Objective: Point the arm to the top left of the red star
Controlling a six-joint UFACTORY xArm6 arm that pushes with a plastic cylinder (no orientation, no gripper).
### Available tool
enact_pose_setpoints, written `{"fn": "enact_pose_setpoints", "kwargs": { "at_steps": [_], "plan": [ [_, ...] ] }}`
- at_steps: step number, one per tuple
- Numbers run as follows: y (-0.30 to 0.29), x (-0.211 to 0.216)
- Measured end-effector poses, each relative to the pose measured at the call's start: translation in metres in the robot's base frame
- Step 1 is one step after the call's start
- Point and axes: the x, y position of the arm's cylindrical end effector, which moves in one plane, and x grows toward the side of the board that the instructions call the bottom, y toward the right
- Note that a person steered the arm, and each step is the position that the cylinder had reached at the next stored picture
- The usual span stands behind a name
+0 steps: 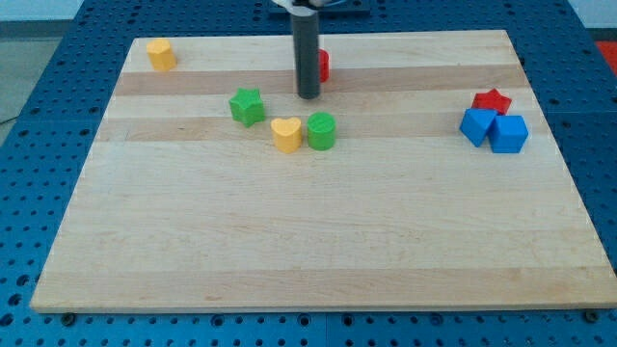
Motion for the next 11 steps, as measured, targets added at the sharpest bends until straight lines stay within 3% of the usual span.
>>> {"fn": "enact_pose_setpoints", "kwargs": {
  "at_steps": [1,3,4,5,8,9,11],
  "plan": [
    [0.027,-0.013],
    [-0.002,-0.061],
    [-0.002,-0.065],
    [-0.002,-0.039],
    [0.009,-0.019],
    [0.032,0.017],
    [0.034,0.017]
  ]
}}
